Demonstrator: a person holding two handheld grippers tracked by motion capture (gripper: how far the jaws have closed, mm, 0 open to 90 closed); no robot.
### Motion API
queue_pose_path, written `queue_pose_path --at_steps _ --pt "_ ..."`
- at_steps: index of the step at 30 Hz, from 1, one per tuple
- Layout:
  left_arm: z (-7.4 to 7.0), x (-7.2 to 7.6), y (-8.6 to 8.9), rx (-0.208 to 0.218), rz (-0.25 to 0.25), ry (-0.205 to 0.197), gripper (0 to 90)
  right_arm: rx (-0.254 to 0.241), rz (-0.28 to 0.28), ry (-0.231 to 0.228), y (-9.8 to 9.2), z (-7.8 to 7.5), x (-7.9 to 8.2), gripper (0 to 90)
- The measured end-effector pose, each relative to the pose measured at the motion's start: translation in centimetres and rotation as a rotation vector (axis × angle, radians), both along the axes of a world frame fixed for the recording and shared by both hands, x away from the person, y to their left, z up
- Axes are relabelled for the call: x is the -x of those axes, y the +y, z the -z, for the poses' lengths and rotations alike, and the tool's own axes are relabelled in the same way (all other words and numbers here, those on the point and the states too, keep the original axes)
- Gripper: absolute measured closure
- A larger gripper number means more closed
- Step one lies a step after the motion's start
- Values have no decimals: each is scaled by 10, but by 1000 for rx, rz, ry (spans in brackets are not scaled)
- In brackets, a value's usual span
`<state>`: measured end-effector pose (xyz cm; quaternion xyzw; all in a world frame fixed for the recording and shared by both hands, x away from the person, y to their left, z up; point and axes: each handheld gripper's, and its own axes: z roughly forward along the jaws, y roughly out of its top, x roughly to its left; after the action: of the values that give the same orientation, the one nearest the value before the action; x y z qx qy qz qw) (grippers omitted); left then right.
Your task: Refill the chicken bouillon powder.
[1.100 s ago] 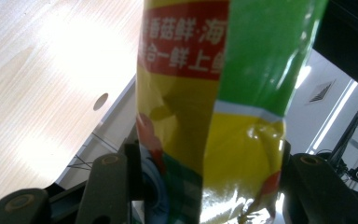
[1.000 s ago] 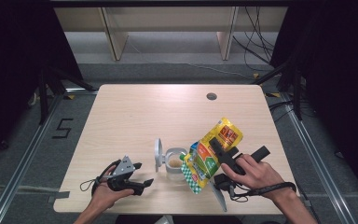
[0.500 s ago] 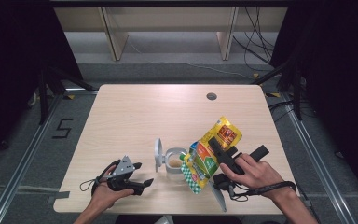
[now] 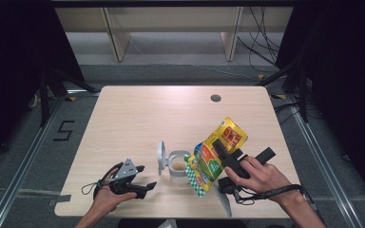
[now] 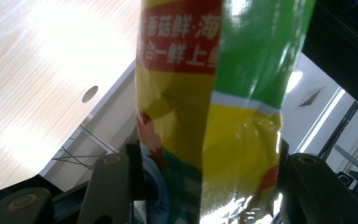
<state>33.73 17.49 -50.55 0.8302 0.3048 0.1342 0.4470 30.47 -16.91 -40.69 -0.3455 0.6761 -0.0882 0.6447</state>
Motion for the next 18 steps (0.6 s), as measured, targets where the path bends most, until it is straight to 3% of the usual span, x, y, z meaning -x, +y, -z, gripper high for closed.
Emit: queue_pose_path --at_steps 1,2,13,18 --pt "0 0 0 -3 -4 -7 230 -2 -7 -8 0 0 1 536" --pt "0 0 0 -4 -4 -7 230 40 -19 -22 1 -2 0 536" --pt "0 0 0 -3 2 1 230 50 -25 -7 2 -1 1 539" --pt "0 0 0 -4 4 3 230 31 -24 -3 1 0 2 541"
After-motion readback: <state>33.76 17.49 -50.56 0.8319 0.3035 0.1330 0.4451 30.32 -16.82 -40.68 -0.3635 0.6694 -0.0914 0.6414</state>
